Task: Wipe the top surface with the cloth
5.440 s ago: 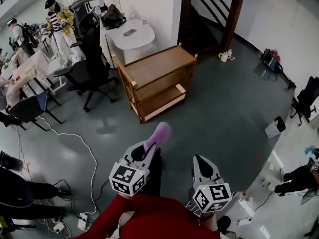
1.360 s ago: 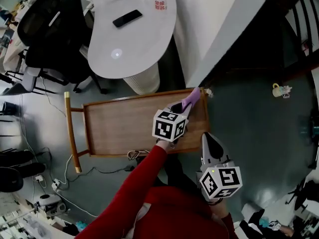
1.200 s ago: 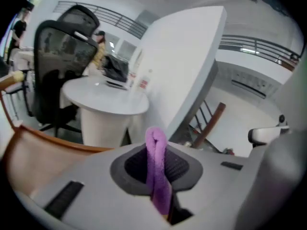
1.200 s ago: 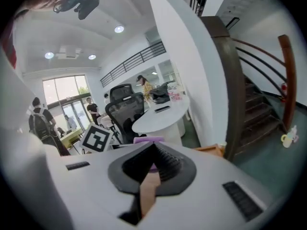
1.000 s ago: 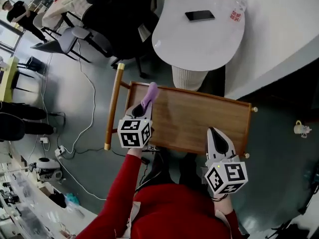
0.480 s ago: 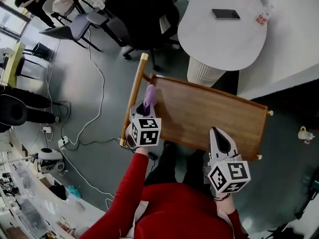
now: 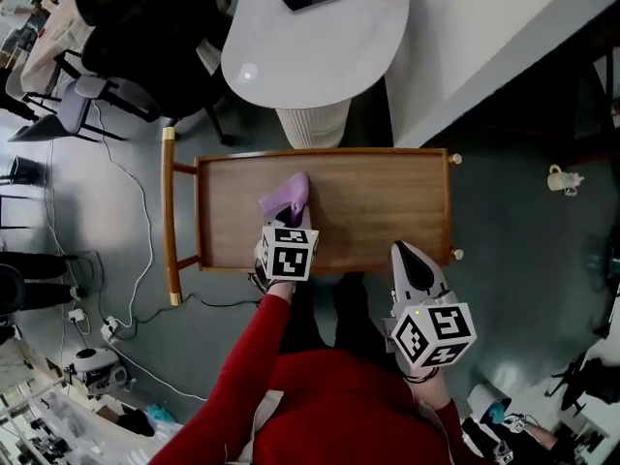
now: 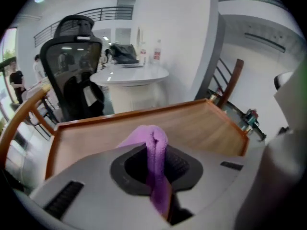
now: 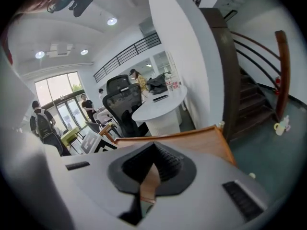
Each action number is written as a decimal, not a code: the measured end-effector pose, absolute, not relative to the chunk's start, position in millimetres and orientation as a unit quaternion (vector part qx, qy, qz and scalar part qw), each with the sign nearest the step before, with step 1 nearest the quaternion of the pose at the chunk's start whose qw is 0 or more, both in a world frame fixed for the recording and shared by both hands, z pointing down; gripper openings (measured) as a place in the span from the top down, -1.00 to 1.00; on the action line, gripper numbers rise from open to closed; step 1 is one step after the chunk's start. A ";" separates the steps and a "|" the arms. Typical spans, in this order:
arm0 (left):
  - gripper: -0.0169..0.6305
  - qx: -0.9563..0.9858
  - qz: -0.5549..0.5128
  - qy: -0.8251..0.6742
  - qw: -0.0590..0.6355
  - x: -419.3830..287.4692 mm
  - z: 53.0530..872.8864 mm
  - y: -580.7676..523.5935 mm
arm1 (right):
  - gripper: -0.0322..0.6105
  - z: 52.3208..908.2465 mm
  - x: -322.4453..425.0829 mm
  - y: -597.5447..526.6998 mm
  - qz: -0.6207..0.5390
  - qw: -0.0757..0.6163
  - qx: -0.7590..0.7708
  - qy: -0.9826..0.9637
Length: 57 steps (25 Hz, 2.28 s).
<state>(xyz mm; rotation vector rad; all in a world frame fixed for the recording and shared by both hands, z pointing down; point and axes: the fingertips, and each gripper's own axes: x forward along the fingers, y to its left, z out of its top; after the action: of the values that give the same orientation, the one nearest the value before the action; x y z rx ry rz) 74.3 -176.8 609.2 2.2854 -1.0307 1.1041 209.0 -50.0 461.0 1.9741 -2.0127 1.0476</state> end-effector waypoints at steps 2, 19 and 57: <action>0.80 0.838 0.396 -0.315 0.203 127.9 614.5 -151.7 | 0.89 462.2 229.7 -29.4 0.353 0.061 0.677 -0.643; 0.80 0.902 0.326 -0.147 0.242 342.3 591.4 -47.9 | 0.89 461.7 316.5 61.8 0.376 0.038 0.721 -0.581; 0.80 0.831 0.417 -0.261 0.261 82.8 634.0 -68.9 | 0.89 466.8 204.5 -1.2 0.386 0.074 0.656 -0.644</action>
<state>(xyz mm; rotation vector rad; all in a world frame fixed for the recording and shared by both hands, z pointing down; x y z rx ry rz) 82.8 -68.9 634.0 2.2486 -0.7061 1.1289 204.5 -1.2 466.8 1.9690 -1.9346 1.1591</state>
